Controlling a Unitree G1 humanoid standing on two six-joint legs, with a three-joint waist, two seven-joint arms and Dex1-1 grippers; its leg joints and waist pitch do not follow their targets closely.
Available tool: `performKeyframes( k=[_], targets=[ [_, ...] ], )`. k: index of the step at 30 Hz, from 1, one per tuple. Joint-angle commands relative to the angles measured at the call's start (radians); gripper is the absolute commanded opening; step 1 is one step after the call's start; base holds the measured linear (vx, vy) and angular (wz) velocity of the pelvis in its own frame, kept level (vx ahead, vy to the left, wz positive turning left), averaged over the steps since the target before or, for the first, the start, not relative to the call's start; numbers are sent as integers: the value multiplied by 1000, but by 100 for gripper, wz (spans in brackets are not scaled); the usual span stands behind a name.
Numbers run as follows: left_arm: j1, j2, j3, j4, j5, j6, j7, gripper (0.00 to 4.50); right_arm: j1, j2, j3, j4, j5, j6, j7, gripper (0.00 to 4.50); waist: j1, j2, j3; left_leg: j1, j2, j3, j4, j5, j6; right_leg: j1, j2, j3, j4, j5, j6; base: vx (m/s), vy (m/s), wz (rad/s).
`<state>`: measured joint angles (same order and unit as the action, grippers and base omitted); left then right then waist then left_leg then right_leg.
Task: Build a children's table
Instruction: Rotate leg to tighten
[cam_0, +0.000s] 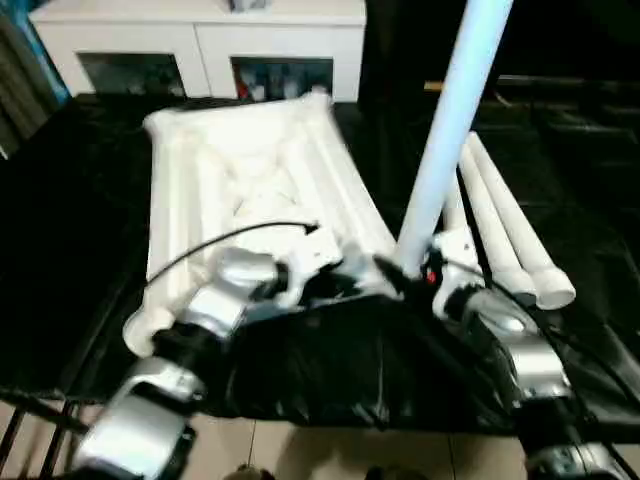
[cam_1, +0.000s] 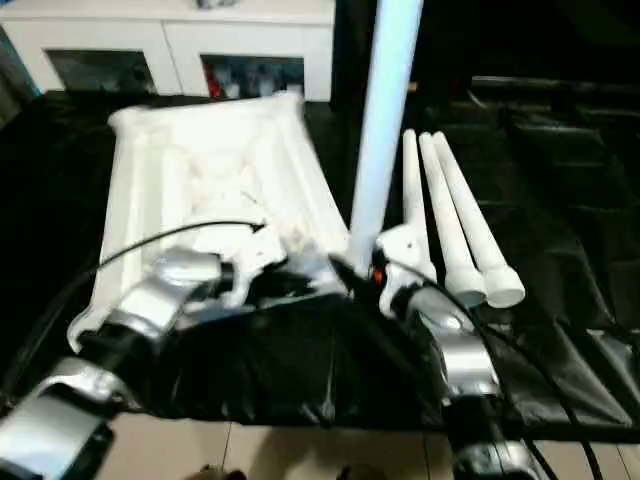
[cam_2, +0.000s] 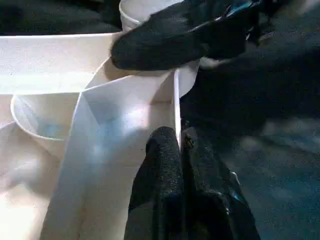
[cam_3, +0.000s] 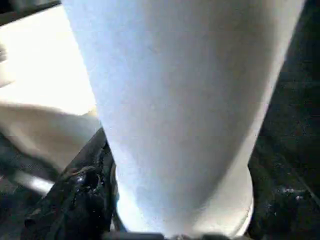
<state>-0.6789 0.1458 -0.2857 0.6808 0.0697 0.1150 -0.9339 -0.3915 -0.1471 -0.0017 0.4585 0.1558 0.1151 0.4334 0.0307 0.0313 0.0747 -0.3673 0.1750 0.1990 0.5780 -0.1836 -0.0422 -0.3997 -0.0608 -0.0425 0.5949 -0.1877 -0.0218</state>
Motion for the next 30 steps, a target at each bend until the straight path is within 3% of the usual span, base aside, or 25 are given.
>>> performKeyframes(
  k=[1, 3, 5, 8, 10, 11, 18, 22, 30],
  targets=[
    [3, -42, 6, -17, -16, 15, 57, 0, -4, 35, -6, 79, 0, 13, -87, 282, 3, -8, -58, 8, 50, -28, -63, -187, 47, 46, -85, 46, -80, -196, -234, 0, 0, 0],
    [14, -61, 4, -30, -15, 18, 73, 0, -10, 54, -8, 91, -6, -8, -108, 282, 8, -12, -58, 5, 49, -27, -62, -159, 69, 48, -84, 46, -77, -166, -235, 0, 0, 0],
    [27, -72, -11, -41, -2, 10, 72, 0, -13, 73, -6, 98, -15, -29, -112, 282, 10, -8, -59, 3, 50, -27, -61, -136, 90, 50, -83, 44, -73, -128, -237, 0, 0, 0],
    [37, -75, -32, -50, 9, 1, 56, 0, -18, 94, -7, 111, -15, -49, -102, 282, 7, -10, -53, 4, 53, -27, -66, -170, 92, 47, -84, 43, -79, -173, -236, 0, 0, 0],
    [39, -71, -36, -54, 9, 2, 55, 0, -22, 95, 1, 119, -24, -61, -100, 282, 7, -6, -53, 6, 54, -29, -68, -192, 80, 45, -85, 43, -82, -214, -228, 0, 0, 0],
    [39, -71, -35, -56, 8, 4, 57, 0, -24, 96, 1, 125, -24, -67, -99, 338, 6, -6, -52, 6, 54, -29, -69, -197, 77, 45, -84, 43, -82, -221, -226, 0, 0, 0],
    [52, -34, -41, -75, 2, -1, 12, 0, -29, 76, -4, 125, -7, -92, -60, 397, 6, -2, -55, 4, 55, -29, -68, -182, 81, 47, -85, 45, -77, -164, -238, 0, 0, 0],
    [64, 3, -44, -93, -4, -21, -64, 0, -12, 37, 19, 75, -2, -92, 54, 422, 6, -2, -56, 2, 55, -28, -66, -156, 103, 49, -85, 44, -72, -105, -253, 0, 0, 0],
    [74, 97, -67, -124, -40, -68, -268, 0, 101, -150, 126, -136, 77, -37, 449, 422, 21, 0, -53, 7, 62, -26, -67, -185, 114, 50, -82, 44, -75, -138, -250, 0, 0, 0]
  ],
)
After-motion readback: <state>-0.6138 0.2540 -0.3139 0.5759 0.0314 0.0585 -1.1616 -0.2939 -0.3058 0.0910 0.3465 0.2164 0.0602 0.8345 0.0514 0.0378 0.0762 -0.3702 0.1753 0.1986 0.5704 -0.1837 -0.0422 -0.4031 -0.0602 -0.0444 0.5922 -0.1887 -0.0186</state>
